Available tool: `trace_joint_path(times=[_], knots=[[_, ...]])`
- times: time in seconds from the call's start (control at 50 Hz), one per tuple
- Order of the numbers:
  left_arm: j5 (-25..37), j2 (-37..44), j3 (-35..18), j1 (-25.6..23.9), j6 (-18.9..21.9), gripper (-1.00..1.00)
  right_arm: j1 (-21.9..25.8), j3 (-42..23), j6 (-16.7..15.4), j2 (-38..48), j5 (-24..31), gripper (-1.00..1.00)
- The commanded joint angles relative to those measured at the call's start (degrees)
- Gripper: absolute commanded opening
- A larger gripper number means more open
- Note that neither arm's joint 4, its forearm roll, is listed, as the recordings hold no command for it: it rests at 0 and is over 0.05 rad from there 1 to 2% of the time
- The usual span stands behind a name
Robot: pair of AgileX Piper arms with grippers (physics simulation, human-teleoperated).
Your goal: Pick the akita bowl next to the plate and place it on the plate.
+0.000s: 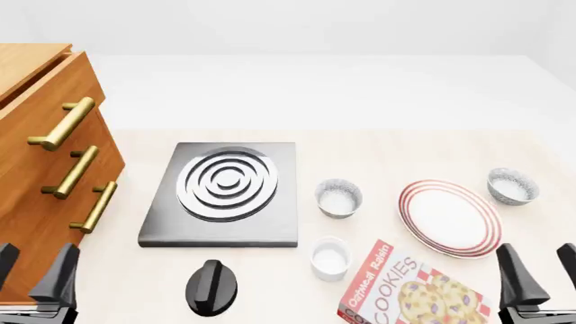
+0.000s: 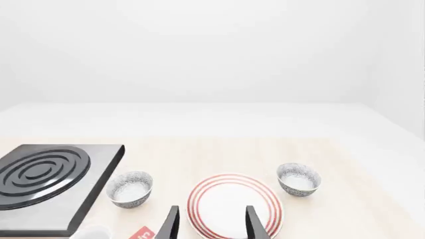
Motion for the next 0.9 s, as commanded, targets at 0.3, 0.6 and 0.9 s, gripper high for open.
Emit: trace_joint_path(times=[0.3, 0.6, 0.9], knots=[[-0.1, 0.3, -0.1, 0.0, 0.0, 1.0, -0.5, -0.1, -0.6, 0.9, -0.4, 1.0], [-0.1, 0.3, -0.1, 0.0, 0.0, 1.0, -2.2, -4.3, -1.1, 10.2, -5.2, 1.0], [-0.1, 0.3, -0.1, 0.0, 0.0, 1.0, -3.2, -6.9, -1.7, 15.4, -8.0, 1.0]])
